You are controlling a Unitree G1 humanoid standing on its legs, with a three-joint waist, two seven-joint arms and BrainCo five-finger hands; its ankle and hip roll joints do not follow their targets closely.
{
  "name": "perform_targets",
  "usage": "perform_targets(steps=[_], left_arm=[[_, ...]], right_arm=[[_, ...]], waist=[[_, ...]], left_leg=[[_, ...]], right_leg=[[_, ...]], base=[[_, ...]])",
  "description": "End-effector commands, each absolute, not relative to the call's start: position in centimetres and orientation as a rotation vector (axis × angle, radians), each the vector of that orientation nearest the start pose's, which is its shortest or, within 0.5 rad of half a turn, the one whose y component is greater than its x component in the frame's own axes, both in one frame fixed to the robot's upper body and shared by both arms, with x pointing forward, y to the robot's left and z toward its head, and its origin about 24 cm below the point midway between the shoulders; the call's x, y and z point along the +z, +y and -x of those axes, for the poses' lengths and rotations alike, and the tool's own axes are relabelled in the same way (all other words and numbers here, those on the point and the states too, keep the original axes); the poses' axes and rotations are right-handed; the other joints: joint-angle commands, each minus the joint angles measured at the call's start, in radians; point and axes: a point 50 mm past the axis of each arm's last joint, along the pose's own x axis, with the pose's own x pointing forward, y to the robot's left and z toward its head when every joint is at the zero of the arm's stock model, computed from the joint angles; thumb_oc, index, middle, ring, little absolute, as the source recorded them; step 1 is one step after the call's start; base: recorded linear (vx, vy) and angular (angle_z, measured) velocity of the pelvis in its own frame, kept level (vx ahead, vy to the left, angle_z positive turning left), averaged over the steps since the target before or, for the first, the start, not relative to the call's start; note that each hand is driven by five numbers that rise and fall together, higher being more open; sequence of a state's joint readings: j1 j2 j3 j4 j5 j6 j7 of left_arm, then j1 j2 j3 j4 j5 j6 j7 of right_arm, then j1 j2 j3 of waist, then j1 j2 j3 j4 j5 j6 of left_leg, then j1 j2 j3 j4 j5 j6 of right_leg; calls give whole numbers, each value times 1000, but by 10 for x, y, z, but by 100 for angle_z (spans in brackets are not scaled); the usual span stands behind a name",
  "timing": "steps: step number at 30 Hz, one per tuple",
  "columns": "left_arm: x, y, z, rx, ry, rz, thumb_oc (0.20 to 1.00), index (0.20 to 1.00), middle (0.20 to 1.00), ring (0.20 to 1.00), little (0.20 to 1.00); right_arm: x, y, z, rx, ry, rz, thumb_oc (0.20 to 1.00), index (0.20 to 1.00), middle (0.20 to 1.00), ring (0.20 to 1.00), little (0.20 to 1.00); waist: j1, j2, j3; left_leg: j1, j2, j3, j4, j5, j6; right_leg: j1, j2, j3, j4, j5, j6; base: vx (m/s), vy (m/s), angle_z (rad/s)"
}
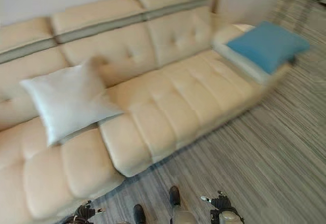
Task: Pick up all the scattered cushions and arrange them neatly on the sofa.
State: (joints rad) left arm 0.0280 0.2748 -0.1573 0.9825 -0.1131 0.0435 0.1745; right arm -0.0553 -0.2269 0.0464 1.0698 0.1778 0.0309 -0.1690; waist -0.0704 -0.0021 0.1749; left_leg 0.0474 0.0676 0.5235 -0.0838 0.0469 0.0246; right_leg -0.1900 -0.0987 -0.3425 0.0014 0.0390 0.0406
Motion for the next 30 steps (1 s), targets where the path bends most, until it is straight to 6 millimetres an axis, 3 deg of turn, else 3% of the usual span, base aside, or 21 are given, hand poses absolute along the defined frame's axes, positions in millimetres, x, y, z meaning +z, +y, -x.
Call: perform_targets(steps=[1, 2, 4, 8, 11, 12, 13, 15, 16, 17, 18, 19, 20, 21, 22, 24, 25, 28, 30], left_arm=[[-133, 243, -151, 180, 975, -384, 1000, 1000, 1000, 1000, 1000], [-133, 243, -151, 180, 975, -385, 1000, 1000, 1000, 1000, 1000], [-129, 242, -160, 168, 954, -400, 1000, 1000, 1000, 1000, 1000], [-127, 238, -167, 164, 936, -398, 1000, 1000, 1000, 1000, 1000], [-126, 237, -170, 166, 923, -387, 1000, 1000, 1000, 1000, 1000], [-125, 238, -171, 169, 922, -387, 1000, 1000, 1000, 1000, 1000], [-125, 238, -171, 171, 921, -385, 1000, 1000, 1000, 1000, 1000], [-125, 237, -170, 182, 914, -364, 1000, 1000, 1000, 1000, 1000], [-125, 236, -169, 199, 904, -338, 1000, 1000, 1000, 1000, 1000], [-126, 235, -166, 204, 909, -324, 1000, 1000, 1000, 1000, 1000], [-126, 235, -166, 204, 909, -324, 1000, 1000, 1000, 1000, 1000], [-129, 232, -159, 216, 921, -298, 1000, 1000, 1000, 1000, 1000], [-130, 232, -156, 222, 927, -288, 1000, 1000, 1000, 1000, 1000], [-130, 232, -156, 222, 927, -288, 1000, 1000, 1000, 1000, 1000], [-131, 233, -153, 218, 930, -292, 1000, 1000, 1000, 1000, 1000], [-131, 232, -152, 212, 934, -293, 1000, 1000, 1000, 1000, 1000], [-132, 230, -152, 206, 940, -294, 1000, 1000, 1000, 1000, 1000], [-136, 229, -146, 202, 964, -302, 1000, 1000, 1000, 1000, 1000], [-137, 230, -143, 211, 981, -307, 1000, 1000, 1000, 1000, 1000]], right_arm=[[-135, -268, -136, -404, 1032, 203, 1000, 1000, 1000, 1000, 1000], [-135, -268, -136, -404, 1032, 203, 1000, 1000, 1000, 1000, 1000], [-134, -272, -134, -440, 1037, 194, 1000, 1000, 1000, 1000, 1000], [-137, -275, -125, -475, 1059, 161, 1000, 1000, 1000, 1000, 1000], [-138, -278, -117, -512, 1070, 127, 1000, 1000, 1000, 1000, 1000], [-138, -278, -117, -517, 1069, 118, 1000, 1000, 1000, 1000, 1000], [-138, -278, -117, -513, 1068, 118, 1000, 1000, 1000, 1000, 1000], [-136, -280, -119, -497, 1059, 139, 1000, 1000, 1000, 1000, 1000], [-134, -281, -123, -481, 1048, 164, 1000, 1000, 1000, 1000, 1000], [-133, -282, -126, -468, 1043, 180, 1000, 1000, 1000, 1000, 1000], [-133, -282, -126, -468, 1043, 180, 1000, 1000, 1000, 1000, 1000], [-130, -282, -135, -431, 1025, 218, 1000, 1000, 1000, 1000, 1000], [-129, -282, -136, -420, 1023, 224, 1000, 1000, 1000, 1000, 1000], [-129, -282, -136, -420, 1023, 224, 1000, 1000, 1000, 1000, 1000], [-129, -283, -134, -414, 1031, 238, 1000, 1000, 1000, 1000, 1000], [-129, -285, -134, -415, 1028, 247, 1000, 1000, 1000, 1000, 1000], [-128, -286, -136, -414, 1022, 254, 1000, 1000, 1000, 1000, 1000], [-125, -287, -140, -405, 1007, 278, 1000, 1000, 1000, 1000, 1000], [-124, -285, -145, -390, 998, 288, 1000, 1000, 1000, 1000, 1000]], waist=[[-10, 25, 25], [-7, 25, 26], [-15, 14, 6], [-39, 17, -15], [-64, 23, -20], [-68, 21, -21], [-66, 16, -22], [-44, 15, -9], [-26, 13, -1], [-11, 12, 2], [-12, 12, 2], [31, 12, 12], [45, 9, 13], [46, 9, 12], [69, -2, 10], [76, -1, 12], [77, 5, 12], [83, 29, 17], [87, 42, 23]], left_leg=[[39, -32, -40, -3, -137, -22], [40, -32, -37, -3, -137, -22], [69, -32, 60, -3, -149, -27], [91, -22, 93, 22, -153, -45], [89, 38, 110, 136, -144, -83], [86, 89, 115, 226, -98, -117], [80, 111, 111, 280, -81, -118], [40, 142, 11, 427, -32, -133], [12, 130, -89, 481, -14, -120], [-20, 101, -164, 513, -32, -104], [-23, 102, -166, 516, -33, -104], [-93, 11, -305, 541, -89, -72], [-113, -15, -348, 524, -104, -58], [-112, -15, -347, 523, -104, -57], [-184, -83, -455, 465, -126, -29], [-213, -130, -526, 350, -128, -31], [-227, -149, -560, 273, -87, -39], [-263, -159, -618, 50, 47, -63], [-311, -170, -617, -3, 59, -87]], right_leg=[[79, -61, -133, 94, -46, 83], [78, -60, -130, 95, -46, 83], [74, -83, -229, 66, -18, 102], [96, -59, -197, 15, -26, 99], [115, -32, -153, 15, -65, 71], [137, -6, -139, 9, -88, 49], [154, 6, -127, -2, -98, 37], [195, 52, -76, -31, -123, 2], [205, 68, -41, -31, -135, -14], [210, 73, -13, -35, -140, -19], [209, 73, -14, -34, -141, -20], [222, 81, 56, -28, -145, -19], [228, 83, 83, -26, -148, -18], [228, 82, 84, -26, -149, -18], [232, 75, 114, -17, -150, -21], [246, 81, 133, -16, -162, -19], [253, 89, 137, -18, -167, -19], [281, 121, 153, -16, -192, -27], [307, 142, 171, -8, -212, -29]], base=[[26, -22, -196], [125, -71, -137], [185, -150, -185], [204, -244, -128], [286, -403, -51], [317, -458, -28], [335, -487, -40], [288, -392, -74], [250, -289, -110], [168, -180, -88], [187, -92, -98], [201, -77, -89], [202, -76, -131], [200, -110, -147], [200, -104, -117], [253, -96, -37], [245, -49, -9], [288, -32, -6], [353, 7, -10]])
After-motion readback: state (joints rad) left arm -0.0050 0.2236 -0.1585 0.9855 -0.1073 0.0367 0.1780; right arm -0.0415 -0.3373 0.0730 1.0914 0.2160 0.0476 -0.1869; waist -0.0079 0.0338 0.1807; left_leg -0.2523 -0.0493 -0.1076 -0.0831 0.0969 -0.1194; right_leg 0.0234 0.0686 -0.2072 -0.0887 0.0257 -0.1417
